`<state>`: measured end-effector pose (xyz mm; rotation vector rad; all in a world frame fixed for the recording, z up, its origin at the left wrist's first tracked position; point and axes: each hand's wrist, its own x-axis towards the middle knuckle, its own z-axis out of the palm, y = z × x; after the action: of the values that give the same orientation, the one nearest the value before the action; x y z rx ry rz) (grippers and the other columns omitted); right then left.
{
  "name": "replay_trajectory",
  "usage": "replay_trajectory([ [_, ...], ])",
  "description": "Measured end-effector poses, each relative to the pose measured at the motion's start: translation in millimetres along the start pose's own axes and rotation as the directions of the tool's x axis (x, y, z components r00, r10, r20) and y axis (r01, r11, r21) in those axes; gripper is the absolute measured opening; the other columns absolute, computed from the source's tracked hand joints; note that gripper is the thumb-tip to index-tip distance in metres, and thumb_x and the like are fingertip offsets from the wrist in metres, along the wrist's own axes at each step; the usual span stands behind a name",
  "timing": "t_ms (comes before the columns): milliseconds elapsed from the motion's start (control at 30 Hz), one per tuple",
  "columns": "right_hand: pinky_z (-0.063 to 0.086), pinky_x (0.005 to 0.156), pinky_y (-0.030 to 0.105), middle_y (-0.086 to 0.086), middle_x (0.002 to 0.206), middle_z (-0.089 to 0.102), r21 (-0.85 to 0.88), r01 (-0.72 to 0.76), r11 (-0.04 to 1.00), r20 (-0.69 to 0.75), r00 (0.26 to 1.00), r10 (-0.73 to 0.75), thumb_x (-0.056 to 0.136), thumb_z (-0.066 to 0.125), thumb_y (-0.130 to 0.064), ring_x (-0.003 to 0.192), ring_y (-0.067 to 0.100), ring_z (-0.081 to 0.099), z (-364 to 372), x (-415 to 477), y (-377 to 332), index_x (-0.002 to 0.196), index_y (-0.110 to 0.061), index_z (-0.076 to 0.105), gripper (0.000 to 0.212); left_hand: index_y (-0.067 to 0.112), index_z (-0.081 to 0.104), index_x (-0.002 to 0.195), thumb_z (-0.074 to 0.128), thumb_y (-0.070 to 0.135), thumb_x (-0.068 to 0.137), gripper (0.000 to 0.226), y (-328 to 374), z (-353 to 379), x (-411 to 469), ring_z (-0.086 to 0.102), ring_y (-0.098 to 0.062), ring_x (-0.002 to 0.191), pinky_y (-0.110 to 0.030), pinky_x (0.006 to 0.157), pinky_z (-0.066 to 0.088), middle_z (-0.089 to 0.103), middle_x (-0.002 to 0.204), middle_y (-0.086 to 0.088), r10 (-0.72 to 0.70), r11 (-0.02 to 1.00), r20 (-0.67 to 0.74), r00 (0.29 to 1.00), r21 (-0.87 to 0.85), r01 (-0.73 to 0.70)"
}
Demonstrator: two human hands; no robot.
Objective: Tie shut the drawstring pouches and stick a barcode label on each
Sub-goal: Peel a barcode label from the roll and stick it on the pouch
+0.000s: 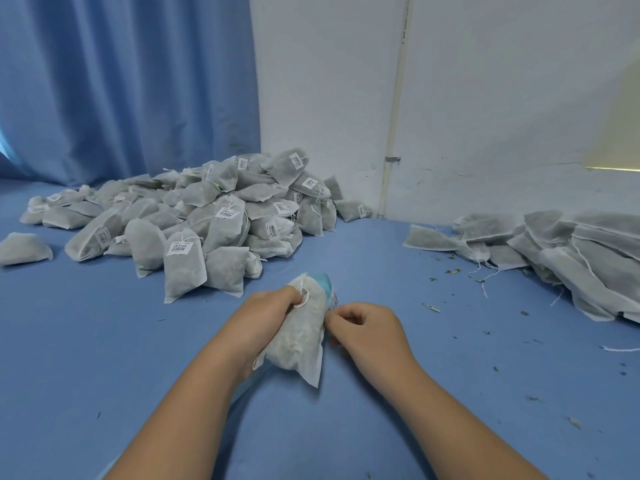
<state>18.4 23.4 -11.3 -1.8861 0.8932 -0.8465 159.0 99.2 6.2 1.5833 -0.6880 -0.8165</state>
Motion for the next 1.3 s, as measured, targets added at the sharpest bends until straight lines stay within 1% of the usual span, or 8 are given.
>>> replay_trajectory([
  [100, 0.046, 0.058, 0.017, -0.002, 0.064, 0.07, 0.016, -0.034, 0.999, -0.017, 0.999, 0.034, 0.078, 0.067, -0.027, 0.058, 0.006, 0.058, 2.7, 2.7, -2.1, 0.065, -0.018, 0.071, 0.016, 0.012, 0.063, 0.073, 0.062, 0.033, 0.072, 0.021, -0.6, -1.2, -0.3, 0.055, -0.022, 0.069, -0.037, 0.071, 0.037, 0.06, 0.067, -0.006, -0.011, 1.0, 0.003, 1.0, -0.008, 0.011],
  [367, 0.053, 0.057, 0.023, 0.009, 0.074, 0.072, 0.384, -0.276, 0.881, 0.18, 0.958, 0.222, 0.08, 0.07, -0.01, 0.06, 0.014, 0.066, -6.1, 10.2, 0.2, 0.081, -0.006, 0.073, 0.005, 0.014, 0.059, 0.07, 0.058, 0.027, 0.08, 0.017, -0.8, -0.5, 1.7, 0.047, -0.018, 0.057, -0.031, 0.058, 0.033, 0.054, 0.06, -0.001, -0.022, 1.0, 0.02, 1.0, 0.015, 0.021],
  [667, 0.055, 0.058, 0.027, 0.005, 0.059, 0.067, 0.208, -0.218, 0.953, 0.091, 0.975, 0.204, 0.075, 0.054, -0.009, 0.055, 0.016, 0.061, -3.3, 10.2, -3.6, 0.06, -0.012, 0.065, 0.018, 0.011, 0.063, 0.078, 0.059, 0.027, 0.082, 0.017, 0.2, -1.8, 0.0, 0.051, -0.021, 0.069, -0.036, 0.066, 0.035, 0.057, 0.069, -0.007, -0.046, 0.999, 0.016, 0.999, 0.004, 0.046],
  [800, 0.045, 0.043, 0.017, 0.005, 0.055, 0.065, 0.097, -0.217, 0.971, 0.047, 0.976, 0.213, 0.073, 0.052, -0.012, 0.041, 0.011, 0.053, -12.8, 4.8, -1.4, 0.065, -0.009, 0.059, 0.011, 0.01, 0.066, 0.078, 0.058, 0.027, 0.083, 0.02, 1.7, -5.5, -1.8, 0.055, -0.022, 0.07, -0.036, 0.069, 0.037, 0.061, 0.068, -0.007, -0.073, 0.997, 0.01, 0.997, 0.017, 0.073],
  [1000, 0.041, 0.043, 0.018, 0.006, 0.054, 0.065, 0.068, -0.267, 0.961, 0.0, 0.964, 0.267, 0.076, 0.054, -0.014, 0.04, 0.016, 0.05, -34.0, -4.3, 5.2, 0.065, -0.01, 0.058, 0.012, 0.008, 0.064, 0.084, 0.06, 0.027, 0.083, 0.02, 4.0, -7.0, -5.0, 0.054, -0.022, 0.074, -0.037, 0.071, 0.037, 0.059, 0.074, -0.01, -0.081, 0.996, -0.021, 0.996, -0.024, 0.08],
  [1100, 0.047, 0.048, 0.023, 0.004, 0.056, 0.066, 0.079, -0.252, 0.965, -0.024, 0.967, 0.254, 0.076, 0.054, -0.014, 0.046, 0.018, 0.054, -46.5, -14.4, 5.6, 0.068, -0.006, 0.059, 0.013, 0.009, 0.063, 0.084, 0.06, 0.03, 0.084, 0.021, 7.0, -4.9, -9.7, 0.058, -0.021, 0.068, -0.035, 0.069, 0.04, 0.062, 0.07, -0.005, -0.016, 1.0, -0.089, 0.996, 0.014, 0.017],
  [1233, 0.049, 0.057, 0.034, 0.003, 0.061, 0.067, 0.091, -0.11, 0.99, -0.132, 0.984, 0.121, 0.077, 0.056, -0.011, 0.058, 0.018, 0.06, -66.5, -31.0, -6.4, 0.067, -0.009, 0.064, 0.012, 0.028, 0.069, 0.083, 0.058, 0.035, 0.086, 0.013, 16.9, 2.6, -28.2, 0.067, -0.011, 0.067, -0.029, 0.059, 0.047, 0.071, 0.074, 0.007, 0.27, 0.962, -0.285, 0.92, 0.036, -0.271],
  [1300, 0.048, 0.055, 0.033, 0.001, 0.059, 0.066, 0.153, 0.039, 0.988, -0.223, 0.975, -0.004, 0.08, 0.06, -0.009, 0.055, 0.013, 0.062, -76.4, -41.7, -18.4, 0.068, -0.013, 0.064, 0.014, 0.035, 0.069, 0.086, 0.057, 0.034, 0.088, 0.013, 21.4, 10.3, -40.3, 0.068, -0.006, 0.066, -0.024, 0.055, 0.048, 0.072, 0.075, 0.009, 0.314, 0.942, -0.216, 0.925, -0.051, -0.332],
])
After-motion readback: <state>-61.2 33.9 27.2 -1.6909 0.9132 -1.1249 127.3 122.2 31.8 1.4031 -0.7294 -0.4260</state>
